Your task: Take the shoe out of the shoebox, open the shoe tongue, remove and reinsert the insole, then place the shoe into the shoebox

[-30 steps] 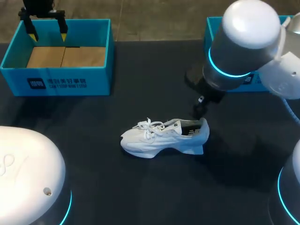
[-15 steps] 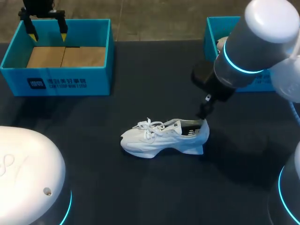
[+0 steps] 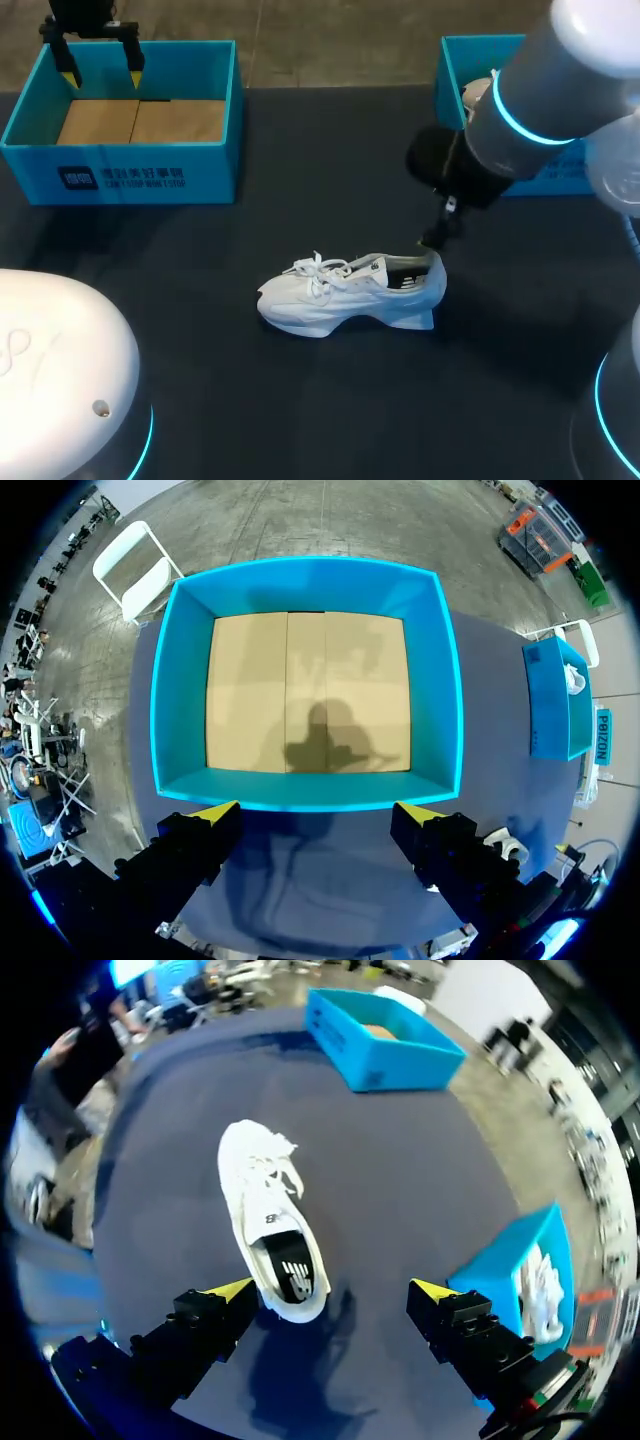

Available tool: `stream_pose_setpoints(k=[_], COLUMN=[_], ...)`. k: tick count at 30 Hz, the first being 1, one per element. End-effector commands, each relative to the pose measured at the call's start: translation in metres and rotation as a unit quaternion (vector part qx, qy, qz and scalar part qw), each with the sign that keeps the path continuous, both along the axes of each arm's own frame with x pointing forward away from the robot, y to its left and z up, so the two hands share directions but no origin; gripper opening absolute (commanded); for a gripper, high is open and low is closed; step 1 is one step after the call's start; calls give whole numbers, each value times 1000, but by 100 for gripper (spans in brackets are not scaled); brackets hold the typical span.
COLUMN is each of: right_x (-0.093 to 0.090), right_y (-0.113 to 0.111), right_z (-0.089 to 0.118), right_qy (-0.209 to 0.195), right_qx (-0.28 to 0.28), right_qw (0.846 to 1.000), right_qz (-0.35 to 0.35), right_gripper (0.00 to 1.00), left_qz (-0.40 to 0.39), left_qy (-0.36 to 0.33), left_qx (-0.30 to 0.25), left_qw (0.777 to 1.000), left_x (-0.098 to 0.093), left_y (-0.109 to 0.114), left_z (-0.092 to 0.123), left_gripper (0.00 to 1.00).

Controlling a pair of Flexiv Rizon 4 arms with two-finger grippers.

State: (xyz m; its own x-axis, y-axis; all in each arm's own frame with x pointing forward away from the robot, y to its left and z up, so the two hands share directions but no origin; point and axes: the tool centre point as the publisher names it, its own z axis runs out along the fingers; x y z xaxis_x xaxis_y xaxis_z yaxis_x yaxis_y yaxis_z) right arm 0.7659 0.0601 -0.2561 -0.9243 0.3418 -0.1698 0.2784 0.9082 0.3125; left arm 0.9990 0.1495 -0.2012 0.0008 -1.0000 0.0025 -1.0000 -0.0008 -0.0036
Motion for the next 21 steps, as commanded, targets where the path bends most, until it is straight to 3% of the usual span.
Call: stream_pose_setpoints(k=[1,14,21], right_x=[0,-6,-12], right_y=[-17,-51,-54], right_z=[-6,-20,-37], right_qy=[-1,-1,-16], right_qx=[58,129,170], right_qw=[995,982,963], right_qz=[83,140,209], right_gripper=[100,100,100], left_qz=[0,0,0], left_qy=[1,1,1], left_qx=[0,0,0], left_qw=[1000,1000,1000], left_x=[0,0,0], left_y=[0,0,0], left_z=[0,0,0], left_gripper=[100,100,100])
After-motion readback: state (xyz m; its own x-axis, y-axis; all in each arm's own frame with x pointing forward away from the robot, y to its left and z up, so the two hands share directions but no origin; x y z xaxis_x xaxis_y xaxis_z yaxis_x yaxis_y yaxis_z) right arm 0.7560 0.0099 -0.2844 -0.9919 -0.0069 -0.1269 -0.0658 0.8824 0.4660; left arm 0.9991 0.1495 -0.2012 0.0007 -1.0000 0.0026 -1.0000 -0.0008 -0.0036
